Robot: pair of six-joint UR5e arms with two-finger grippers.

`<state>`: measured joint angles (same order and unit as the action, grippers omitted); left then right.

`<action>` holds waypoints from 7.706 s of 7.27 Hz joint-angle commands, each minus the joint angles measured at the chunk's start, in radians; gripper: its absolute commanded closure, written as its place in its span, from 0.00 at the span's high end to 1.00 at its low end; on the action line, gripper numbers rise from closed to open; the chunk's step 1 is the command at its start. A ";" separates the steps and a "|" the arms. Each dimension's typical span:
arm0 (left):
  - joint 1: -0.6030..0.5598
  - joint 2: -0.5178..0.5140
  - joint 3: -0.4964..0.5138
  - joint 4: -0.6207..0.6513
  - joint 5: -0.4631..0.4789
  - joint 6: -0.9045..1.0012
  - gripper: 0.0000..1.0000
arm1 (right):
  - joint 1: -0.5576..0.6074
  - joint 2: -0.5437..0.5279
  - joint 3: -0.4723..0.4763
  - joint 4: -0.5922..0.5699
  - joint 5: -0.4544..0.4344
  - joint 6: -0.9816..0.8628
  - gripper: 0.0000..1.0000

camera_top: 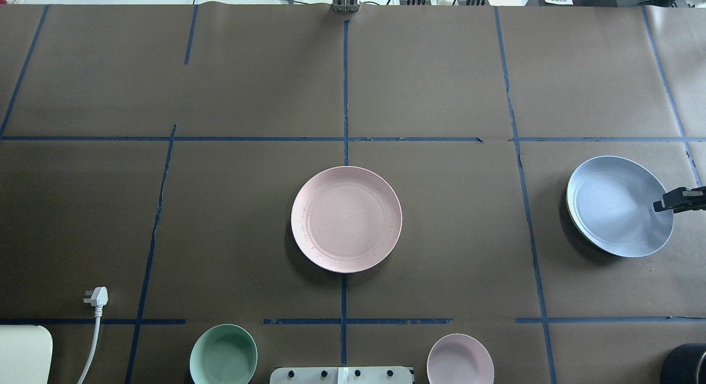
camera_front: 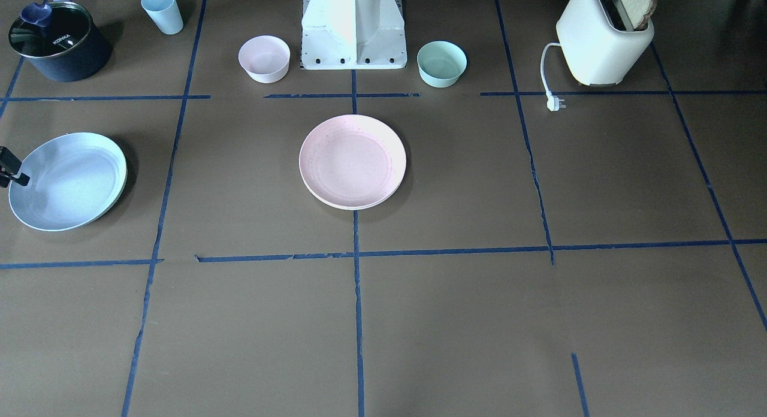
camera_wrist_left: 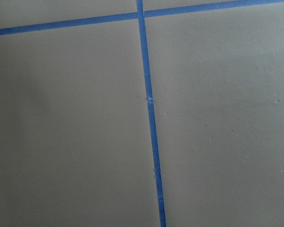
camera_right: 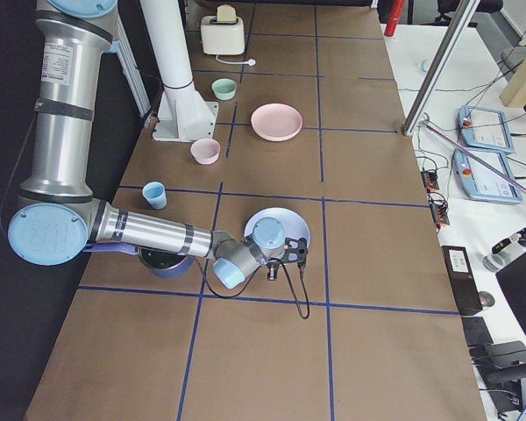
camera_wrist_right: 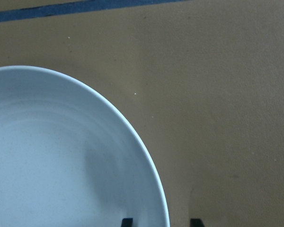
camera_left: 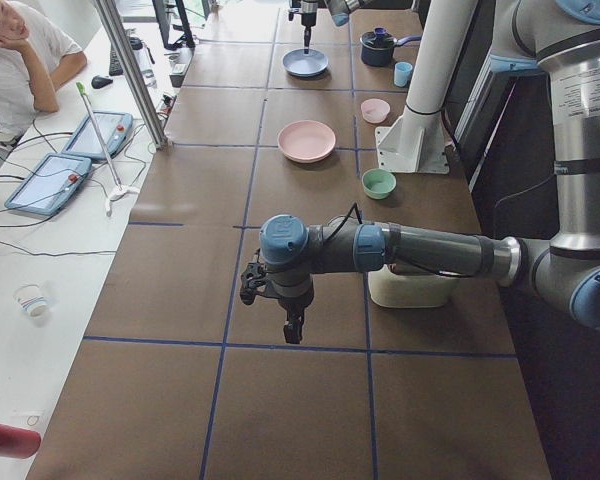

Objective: Stack three plates with pink and blue

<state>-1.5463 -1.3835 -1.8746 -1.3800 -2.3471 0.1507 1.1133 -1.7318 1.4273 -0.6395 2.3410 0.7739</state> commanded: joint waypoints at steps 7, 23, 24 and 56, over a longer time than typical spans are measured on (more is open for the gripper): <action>0.000 0.000 -0.009 -0.002 -0.001 -0.002 1.00 | -0.001 0.018 0.148 -0.012 0.093 0.138 0.00; 0.003 -0.012 0.006 -0.002 -0.049 0.003 1.00 | -0.496 0.557 0.361 -0.529 -0.279 0.716 1.00; 0.005 -0.012 0.008 -0.001 -0.046 0.003 1.00 | -0.404 0.554 0.351 -0.593 -0.193 0.549 1.00; 0.002 -0.002 0.066 0.003 -0.028 0.001 1.00 | 0.413 -0.002 0.249 -0.925 0.006 -0.944 1.00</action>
<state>-1.5447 -1.3852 -1.8079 -1.3775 -2.3746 0.1519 1.5264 -1.7336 1.6756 -1.5647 2.3470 -0.1702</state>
